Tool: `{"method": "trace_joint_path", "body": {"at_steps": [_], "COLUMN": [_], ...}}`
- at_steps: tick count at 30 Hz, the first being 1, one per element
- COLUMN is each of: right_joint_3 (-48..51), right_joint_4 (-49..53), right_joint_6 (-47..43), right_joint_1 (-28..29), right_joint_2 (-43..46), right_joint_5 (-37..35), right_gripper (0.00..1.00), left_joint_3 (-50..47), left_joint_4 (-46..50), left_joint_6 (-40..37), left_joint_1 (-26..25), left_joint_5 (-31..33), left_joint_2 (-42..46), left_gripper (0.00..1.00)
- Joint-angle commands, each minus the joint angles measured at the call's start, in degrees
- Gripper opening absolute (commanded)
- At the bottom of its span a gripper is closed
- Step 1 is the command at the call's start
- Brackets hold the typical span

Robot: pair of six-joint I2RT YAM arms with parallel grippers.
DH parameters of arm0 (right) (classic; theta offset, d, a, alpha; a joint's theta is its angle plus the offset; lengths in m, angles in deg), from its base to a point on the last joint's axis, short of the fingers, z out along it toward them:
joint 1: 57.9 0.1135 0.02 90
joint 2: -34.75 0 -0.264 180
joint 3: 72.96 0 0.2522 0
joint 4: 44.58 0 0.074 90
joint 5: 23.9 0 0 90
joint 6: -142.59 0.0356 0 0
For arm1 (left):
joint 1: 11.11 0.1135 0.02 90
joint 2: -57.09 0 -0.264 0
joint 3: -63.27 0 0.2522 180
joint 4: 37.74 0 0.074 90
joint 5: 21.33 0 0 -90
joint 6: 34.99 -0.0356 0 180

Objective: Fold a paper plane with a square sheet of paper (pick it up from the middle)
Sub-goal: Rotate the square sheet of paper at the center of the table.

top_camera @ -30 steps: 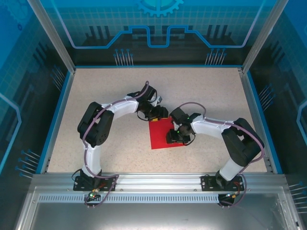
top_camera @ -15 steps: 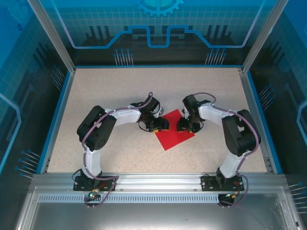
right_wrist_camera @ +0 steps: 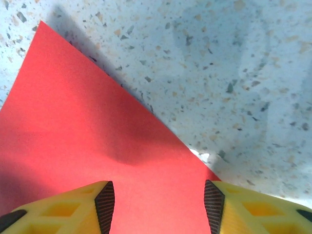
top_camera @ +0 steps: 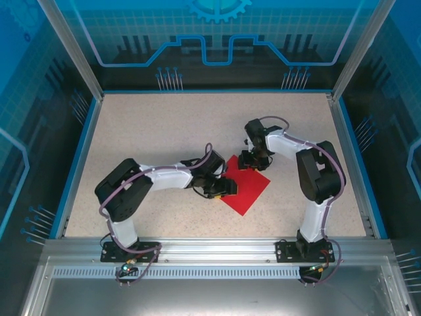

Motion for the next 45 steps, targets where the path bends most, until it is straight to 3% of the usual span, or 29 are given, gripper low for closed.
{"method": "trace_joint_path", "body": {"at_steps": [1, 7, 13, 22, 27, 31, 34, 38, 45], "right_joint_3": [-0.9, 6.0, 3.5, 8.7, 17.2, 18.7, 15.4, 10.1, 6.5], "right_joint_4": [4.9, -2.5, -6.7, -6.4, -4.7, 2.0, 5.0, 9.5, 11.2], "right_joint_6": [2.1, 11.6, 16.5, 11.7, 6.7, 4.1, 6.2, 18.7, 34.6], "right_joint_1": [1.8, 9.4, 18.0, 23.1, 24.6, 23.8, 22.9, 22.7, 22.7], "right_joint_2": [5.1, 12.9, 6.6, 1.9, 5.4, 10.5, 13.6, 13.9, 7.0], "right_joint_5": [-3.4, 1.6, 2.2, 4.4, 5.3, -0.2, -3.3, -13.8, -21.3], "right_gripper": [0.59, 0.56, 0.51, 0.5, 0.47, 0.48, 0.54, 0.79, 0.95], "left_joint_3": [-1.5, -7.0, -8.0, -8.9, -8.5, -8.8, -9.1, -8.4, -6.8], "left_joint_4": [1.4, 5.7, 9.9, 12.1, 13.3, 13.7, 13.2, 13.5, 13.8], "left_joint_6": [2.1, 2.5, -0.2, -0.5, -0.9, -1.3, -1.6, -2.7, -4.7], "left_joint_1": [0.4, 9.9, 17.9, 18.5, 18.5, 18.5, 18.4, 18.5, 18.5], "left_joint_5": [7.1, 14.5, 14.5, 15.6, 15.9, 16.4, 16.6, 17.0, 16.9], "left_joint_2": [8.7, 20.6, 25.1, 28.1, 29.3, 30.6, 31.0, 30.5, 28.5], "left_gripper": [0.62, 0.63, 0.64, 0.66, 0.67, 0.67, 0.68, 0.69, 0.71]}}
